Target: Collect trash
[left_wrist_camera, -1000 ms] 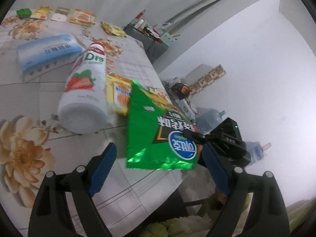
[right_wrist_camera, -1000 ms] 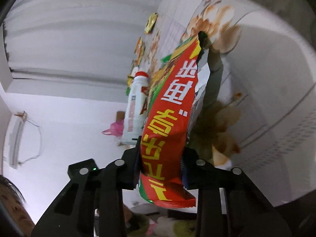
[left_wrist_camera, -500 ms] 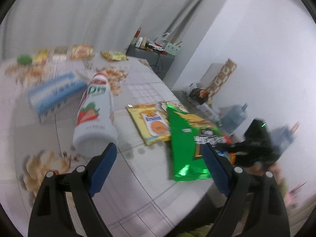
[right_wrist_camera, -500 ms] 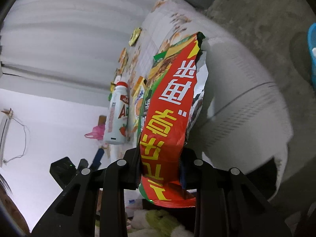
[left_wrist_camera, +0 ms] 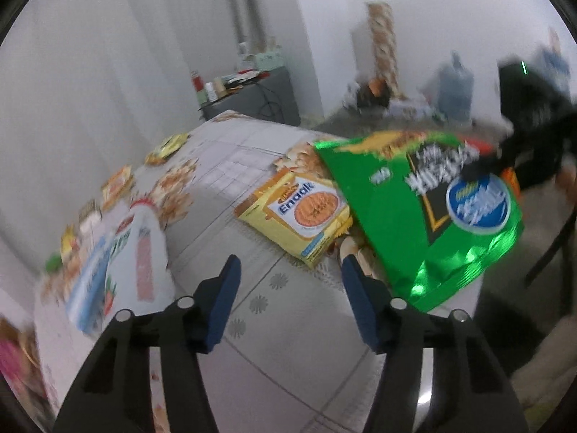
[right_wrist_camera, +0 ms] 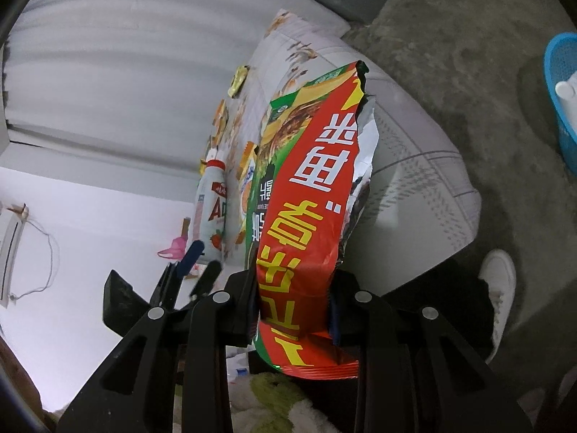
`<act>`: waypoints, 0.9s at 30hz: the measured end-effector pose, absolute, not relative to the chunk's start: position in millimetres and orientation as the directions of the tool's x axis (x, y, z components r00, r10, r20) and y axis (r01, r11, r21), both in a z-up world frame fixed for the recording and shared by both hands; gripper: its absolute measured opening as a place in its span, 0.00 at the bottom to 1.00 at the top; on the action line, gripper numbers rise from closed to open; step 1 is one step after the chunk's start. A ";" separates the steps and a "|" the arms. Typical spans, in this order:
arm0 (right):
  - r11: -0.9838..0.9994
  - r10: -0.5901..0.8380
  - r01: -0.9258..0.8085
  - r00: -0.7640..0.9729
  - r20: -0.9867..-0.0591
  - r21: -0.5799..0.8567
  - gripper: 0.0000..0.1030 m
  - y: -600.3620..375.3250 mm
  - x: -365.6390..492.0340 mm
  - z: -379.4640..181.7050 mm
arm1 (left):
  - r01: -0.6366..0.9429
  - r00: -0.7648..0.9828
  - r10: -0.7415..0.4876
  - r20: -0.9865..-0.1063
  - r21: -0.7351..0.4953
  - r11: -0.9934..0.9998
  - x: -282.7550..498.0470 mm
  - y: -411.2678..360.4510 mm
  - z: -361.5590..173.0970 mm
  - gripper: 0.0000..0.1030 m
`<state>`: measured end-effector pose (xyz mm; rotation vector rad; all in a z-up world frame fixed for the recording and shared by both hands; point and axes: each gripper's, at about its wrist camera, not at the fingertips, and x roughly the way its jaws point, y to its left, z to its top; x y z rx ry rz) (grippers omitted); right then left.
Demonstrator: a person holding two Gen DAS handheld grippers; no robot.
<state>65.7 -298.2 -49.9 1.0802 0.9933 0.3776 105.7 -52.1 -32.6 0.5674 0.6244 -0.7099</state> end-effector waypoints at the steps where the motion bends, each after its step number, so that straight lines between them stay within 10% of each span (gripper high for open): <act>1: 0.459 0.693 0.190 0.535 -0.483 0.868 0.27 -300.3 65.7 -50.1 | 0.743 0.599 -0.408 -0.689 0.288 0.605 106.7 -56.7 -36.1 0.53; 11: 0.412 0.748 0.150 0.507 -0.428 0.899 0.27 -311.9 67.0 -64.6 | 0.821 0.545 -0.406 -0.733 0.368 0.437 128.4 -89.2 -49.9 0.52; 27: 0.336 0.760 0.149 0.541 -0.361 0.930 0.27 -332.0 51.4 -70.0 | 0.855 0.408 -0.462 -0.787 0.152 0.496 156.9 -96.1 -60.0 0.12</act>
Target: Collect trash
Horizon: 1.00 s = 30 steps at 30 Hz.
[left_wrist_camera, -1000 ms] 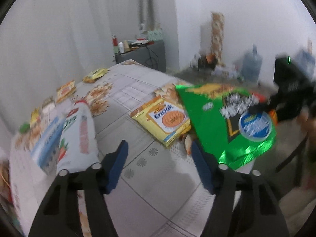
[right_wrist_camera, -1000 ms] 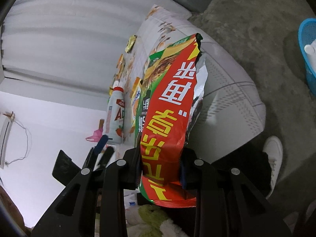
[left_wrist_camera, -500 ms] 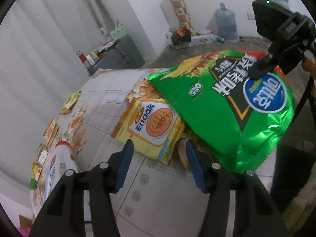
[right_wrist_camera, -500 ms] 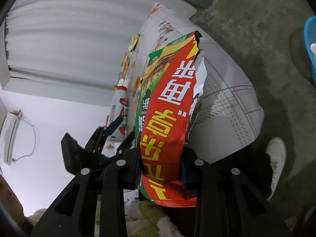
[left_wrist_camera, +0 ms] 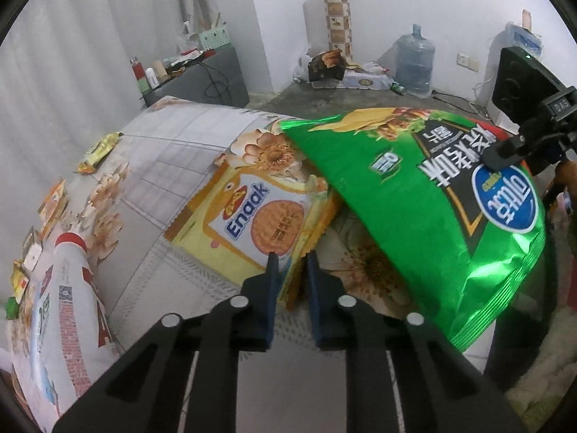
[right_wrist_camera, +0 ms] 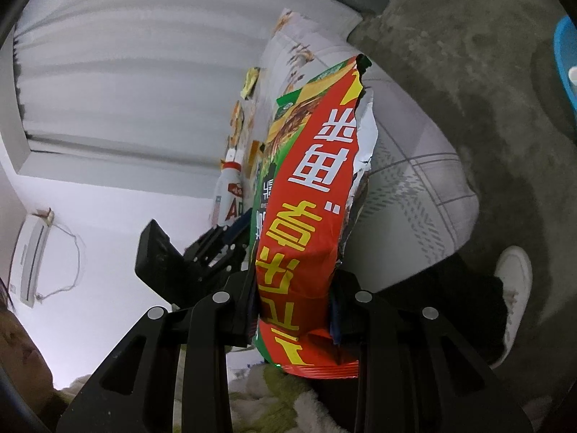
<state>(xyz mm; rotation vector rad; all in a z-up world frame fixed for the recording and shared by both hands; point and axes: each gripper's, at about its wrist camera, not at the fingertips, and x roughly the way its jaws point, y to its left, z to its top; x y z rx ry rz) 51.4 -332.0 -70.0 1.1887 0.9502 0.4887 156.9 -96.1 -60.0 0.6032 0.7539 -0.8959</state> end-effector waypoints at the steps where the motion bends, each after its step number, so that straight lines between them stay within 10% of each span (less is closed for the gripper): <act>1: 0.329 0.760 0.148 0.545 -0.355 0.933 0.27 -332.5 49.9 -69.5 | 0.851 0.411 -0.462 -0.786 0.148 0.504 156.4 -95.4 -59.9 0.11; 30: 0.338 0.713 0.020 0.647 -0.270 0.941 0.20 -319.2 30.3 -12.1 | 0.760 0.544 -0.576 -0.610 0.067 0.646 119.4 -55.6 24.1 0.07</act>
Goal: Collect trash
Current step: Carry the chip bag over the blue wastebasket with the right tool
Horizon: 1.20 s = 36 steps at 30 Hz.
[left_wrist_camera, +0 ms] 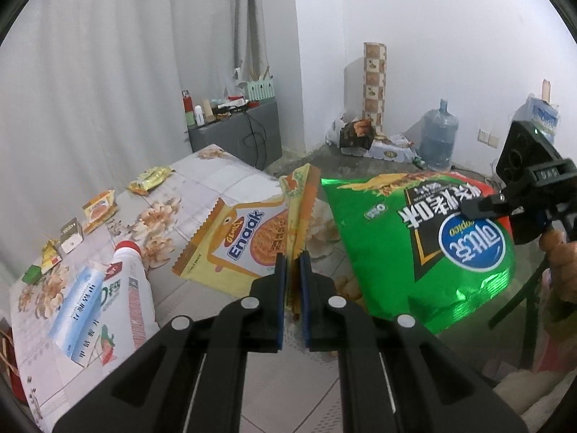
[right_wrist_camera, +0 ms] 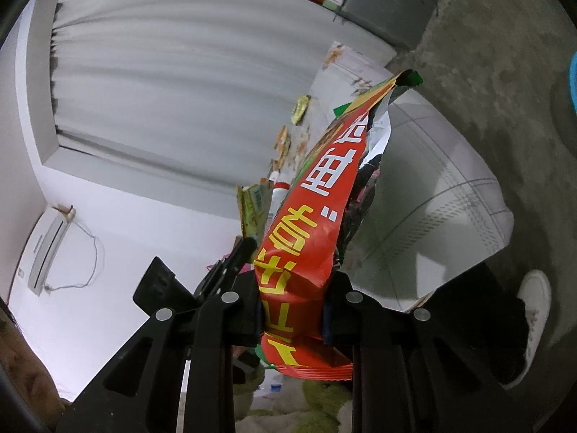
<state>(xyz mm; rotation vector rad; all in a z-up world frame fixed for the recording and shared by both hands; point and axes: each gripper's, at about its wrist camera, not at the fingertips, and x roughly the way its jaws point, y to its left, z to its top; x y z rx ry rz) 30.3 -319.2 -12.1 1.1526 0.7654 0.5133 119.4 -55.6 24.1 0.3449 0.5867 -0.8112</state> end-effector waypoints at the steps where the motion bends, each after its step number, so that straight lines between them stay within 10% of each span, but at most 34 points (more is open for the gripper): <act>1: 0.342 0.710 0.018 0.650 -0.271 0.939 0.20 -320.3 28.3 -11.1 | 0.761 0.544 -0.581 -0.606 0.065 0.646 118.2 -54.9 26.8 0.07; 36: 0.376 0.465 0.064 0.850 -0.248 0.924 0.20 -402.5 -86.4 7.6 | 0.931 0.310 -0.766 -0.563 0.017 0.364 66.4 -203.0 67.5 0.07</act>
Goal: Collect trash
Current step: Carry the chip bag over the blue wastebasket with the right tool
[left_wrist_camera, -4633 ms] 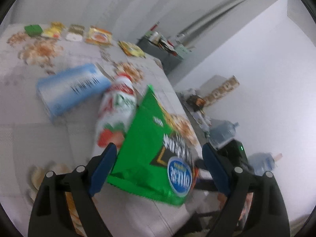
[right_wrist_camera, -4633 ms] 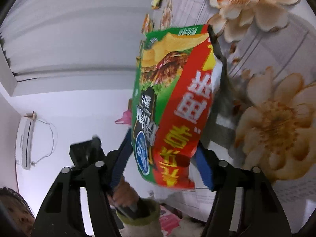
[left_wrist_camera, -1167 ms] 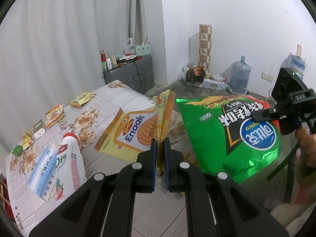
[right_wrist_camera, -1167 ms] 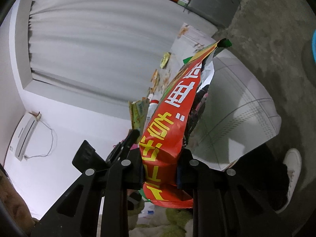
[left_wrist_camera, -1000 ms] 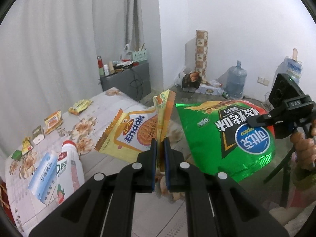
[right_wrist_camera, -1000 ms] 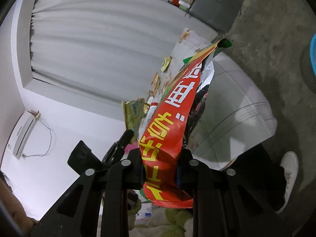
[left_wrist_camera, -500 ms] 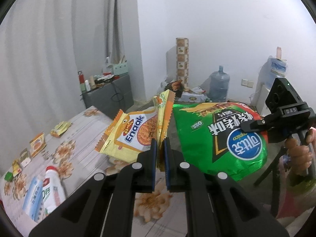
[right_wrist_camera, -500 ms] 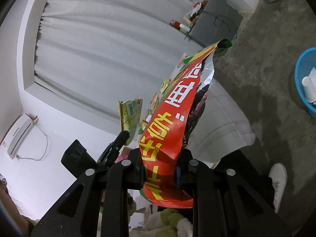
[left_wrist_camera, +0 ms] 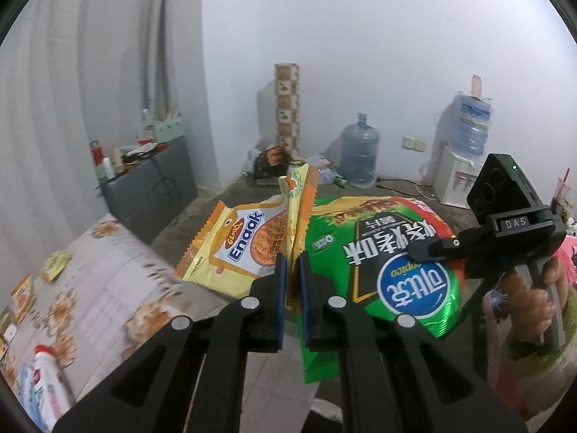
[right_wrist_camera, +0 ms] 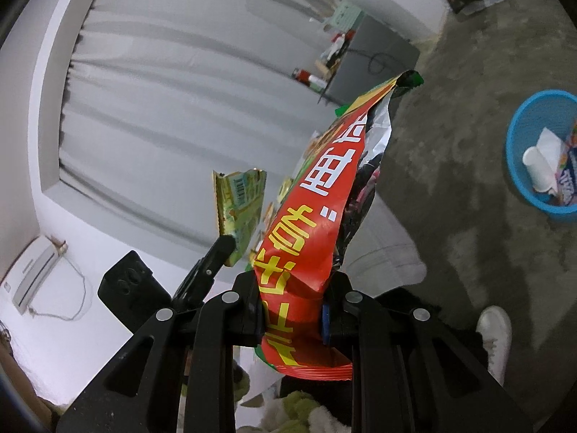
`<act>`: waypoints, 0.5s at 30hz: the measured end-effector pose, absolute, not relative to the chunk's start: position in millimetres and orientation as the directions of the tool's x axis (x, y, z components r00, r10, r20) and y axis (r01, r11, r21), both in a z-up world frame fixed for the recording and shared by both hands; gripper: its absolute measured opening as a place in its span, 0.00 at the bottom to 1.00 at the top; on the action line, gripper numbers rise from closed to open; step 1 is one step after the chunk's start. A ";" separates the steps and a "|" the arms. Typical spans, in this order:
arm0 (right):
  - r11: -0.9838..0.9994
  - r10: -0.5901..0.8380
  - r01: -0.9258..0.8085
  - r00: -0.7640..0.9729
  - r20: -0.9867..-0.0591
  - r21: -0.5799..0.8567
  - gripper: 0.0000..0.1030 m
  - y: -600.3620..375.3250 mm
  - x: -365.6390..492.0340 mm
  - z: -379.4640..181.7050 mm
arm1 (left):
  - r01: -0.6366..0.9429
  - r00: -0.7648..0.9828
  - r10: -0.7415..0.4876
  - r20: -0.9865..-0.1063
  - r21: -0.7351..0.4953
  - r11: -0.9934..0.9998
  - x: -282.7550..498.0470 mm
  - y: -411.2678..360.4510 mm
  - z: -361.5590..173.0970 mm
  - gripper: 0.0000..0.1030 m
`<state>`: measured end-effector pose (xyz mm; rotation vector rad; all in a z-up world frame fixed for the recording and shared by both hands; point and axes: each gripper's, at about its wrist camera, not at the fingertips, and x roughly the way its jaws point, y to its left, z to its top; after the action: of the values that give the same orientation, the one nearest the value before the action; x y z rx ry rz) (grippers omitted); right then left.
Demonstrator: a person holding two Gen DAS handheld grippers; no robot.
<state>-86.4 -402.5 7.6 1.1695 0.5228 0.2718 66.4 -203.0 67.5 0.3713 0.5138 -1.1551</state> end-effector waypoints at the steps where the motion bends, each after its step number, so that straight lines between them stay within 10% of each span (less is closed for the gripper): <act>1: 0.373 0.456 0.069 0.855 -0.248 0.925 0.20 -404.7 -88.4 6.2 | 0.935 0.300 -0.768 -0.566 0.015 0.355 64.4 -209.1 67.0 0.07; 15: 0.320 0.290 0.239 0.896 -0.335 0.917 0.20 -445.7 -122.2 -20.7 | 0.971 0.124 -0.760 -0.638 -0.079 0.224 54.5 -312.2 43.1 0.07</act>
<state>-122.2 -445.7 -20.7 1.2591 0.4903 0.0352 54.5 -312.2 43.1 0.4027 0.6370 -1.3128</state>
